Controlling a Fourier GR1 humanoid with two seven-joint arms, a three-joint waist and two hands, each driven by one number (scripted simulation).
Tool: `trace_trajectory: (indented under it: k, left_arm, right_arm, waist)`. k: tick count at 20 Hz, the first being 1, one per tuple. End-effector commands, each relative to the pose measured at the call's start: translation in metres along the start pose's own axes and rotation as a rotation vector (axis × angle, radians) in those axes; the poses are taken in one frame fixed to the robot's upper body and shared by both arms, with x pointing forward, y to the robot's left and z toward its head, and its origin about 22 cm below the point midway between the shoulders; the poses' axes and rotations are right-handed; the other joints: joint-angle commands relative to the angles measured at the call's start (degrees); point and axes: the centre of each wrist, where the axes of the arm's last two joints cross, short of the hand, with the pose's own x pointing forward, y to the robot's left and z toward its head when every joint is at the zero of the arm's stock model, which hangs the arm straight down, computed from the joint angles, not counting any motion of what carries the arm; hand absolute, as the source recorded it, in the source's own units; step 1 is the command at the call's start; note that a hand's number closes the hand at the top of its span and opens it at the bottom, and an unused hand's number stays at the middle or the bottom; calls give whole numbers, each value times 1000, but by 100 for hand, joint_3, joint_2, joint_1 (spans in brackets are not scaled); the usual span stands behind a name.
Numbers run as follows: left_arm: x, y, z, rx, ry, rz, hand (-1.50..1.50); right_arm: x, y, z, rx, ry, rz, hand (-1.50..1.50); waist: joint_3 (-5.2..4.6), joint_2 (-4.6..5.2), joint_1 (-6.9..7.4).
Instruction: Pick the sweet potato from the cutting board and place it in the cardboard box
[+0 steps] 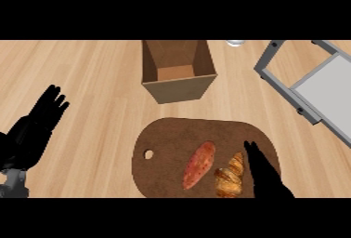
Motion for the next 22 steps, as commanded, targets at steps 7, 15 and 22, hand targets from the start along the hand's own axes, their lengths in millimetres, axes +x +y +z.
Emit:
trace_trajectory:
  k: [7,15,22]
  left_arm:
    - [3,-1,0,28,7,11,0]
    - [-9,13,5,25,19,4,0]
    - [0,20,4,29,6,-1,0]
  right_arm:
    - [42,10,-11,89,195,116,-150]
    - [55,6,-15,85,135,107,-150]
    - [71,14,-34,65,132,168,-150]
  waist:
    - [20,-36,-99]
    - [25,-54,-153]
    - [27,-51,-142]
